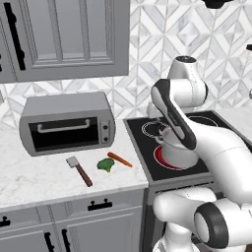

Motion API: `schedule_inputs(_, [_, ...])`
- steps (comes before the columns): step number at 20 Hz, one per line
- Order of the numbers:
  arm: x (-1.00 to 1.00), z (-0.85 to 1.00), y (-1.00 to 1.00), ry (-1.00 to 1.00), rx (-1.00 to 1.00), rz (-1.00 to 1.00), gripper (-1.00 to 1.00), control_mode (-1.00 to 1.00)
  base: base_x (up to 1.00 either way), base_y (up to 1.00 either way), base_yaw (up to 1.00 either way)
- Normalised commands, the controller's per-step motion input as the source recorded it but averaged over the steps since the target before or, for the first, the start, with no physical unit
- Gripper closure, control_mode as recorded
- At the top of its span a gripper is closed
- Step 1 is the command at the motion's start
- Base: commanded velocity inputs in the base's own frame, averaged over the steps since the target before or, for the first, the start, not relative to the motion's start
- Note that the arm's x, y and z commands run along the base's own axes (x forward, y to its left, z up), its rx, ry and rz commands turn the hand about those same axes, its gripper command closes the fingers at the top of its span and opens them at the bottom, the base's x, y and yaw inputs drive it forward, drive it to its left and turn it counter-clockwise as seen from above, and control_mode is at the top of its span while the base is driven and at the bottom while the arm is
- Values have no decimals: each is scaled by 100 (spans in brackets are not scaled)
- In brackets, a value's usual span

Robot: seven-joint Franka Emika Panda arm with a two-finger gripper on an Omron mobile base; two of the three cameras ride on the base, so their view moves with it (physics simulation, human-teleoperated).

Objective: Put the carrot and broccoli in the pot. Retrieve the spatula and lightly stir the vegetables in the pot.

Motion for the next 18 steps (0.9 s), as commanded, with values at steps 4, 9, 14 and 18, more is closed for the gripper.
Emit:
schedule_inputs(4, [0, 0, 0, 0, 0, 0, -100, 100, 0, 42, 0])
schedule_inputs(9, [0, -17, 16, 6, -6, 0, -100, -100, 0, 0, 0])
schedule_inputs(14, [0, -58, 34, 3, 0, 7, -100, -100, 0, 0, 0])
schedule_inputs(18, [0, -83, 23, 1, 0, 22, -100, -100, 0, 0, 0])
